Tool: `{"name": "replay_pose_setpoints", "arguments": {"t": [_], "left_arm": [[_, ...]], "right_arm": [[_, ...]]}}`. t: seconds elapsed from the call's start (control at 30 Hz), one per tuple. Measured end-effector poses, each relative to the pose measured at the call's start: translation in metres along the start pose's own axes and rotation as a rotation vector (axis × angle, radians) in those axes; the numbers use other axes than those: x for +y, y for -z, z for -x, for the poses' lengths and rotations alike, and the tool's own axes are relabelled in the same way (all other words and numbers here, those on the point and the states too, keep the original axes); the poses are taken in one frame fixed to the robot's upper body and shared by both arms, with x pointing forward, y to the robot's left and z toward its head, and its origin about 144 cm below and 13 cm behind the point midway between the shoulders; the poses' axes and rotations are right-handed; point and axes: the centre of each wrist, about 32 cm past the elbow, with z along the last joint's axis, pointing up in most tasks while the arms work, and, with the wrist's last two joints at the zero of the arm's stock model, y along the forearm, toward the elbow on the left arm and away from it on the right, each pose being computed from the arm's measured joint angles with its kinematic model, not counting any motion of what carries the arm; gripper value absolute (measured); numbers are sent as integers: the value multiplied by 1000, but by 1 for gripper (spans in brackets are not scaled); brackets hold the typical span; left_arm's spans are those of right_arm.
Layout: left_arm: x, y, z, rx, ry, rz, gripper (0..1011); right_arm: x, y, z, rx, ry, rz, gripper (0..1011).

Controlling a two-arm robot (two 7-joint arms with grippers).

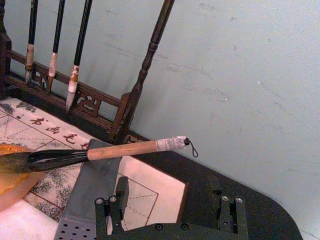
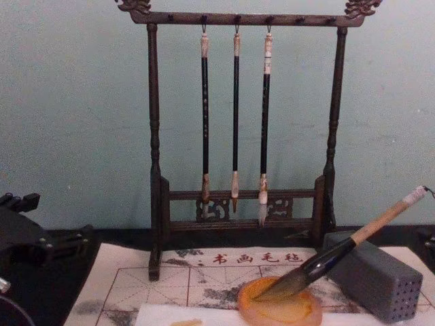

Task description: Pick up the brush from the inkstone, write on the paper, then place the brush back to its original position.

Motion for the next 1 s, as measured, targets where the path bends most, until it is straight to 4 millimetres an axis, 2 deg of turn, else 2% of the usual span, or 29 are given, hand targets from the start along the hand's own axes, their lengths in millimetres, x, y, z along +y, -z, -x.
{"name": "replay_pose_setpoints", "arguments": {"t": [1.0], "left_arm": [[0, 0, 0, 0, 0, 0, 1001]], "right_arm": [[0, 0, 0, 0, 0, 0, 1003]]}}
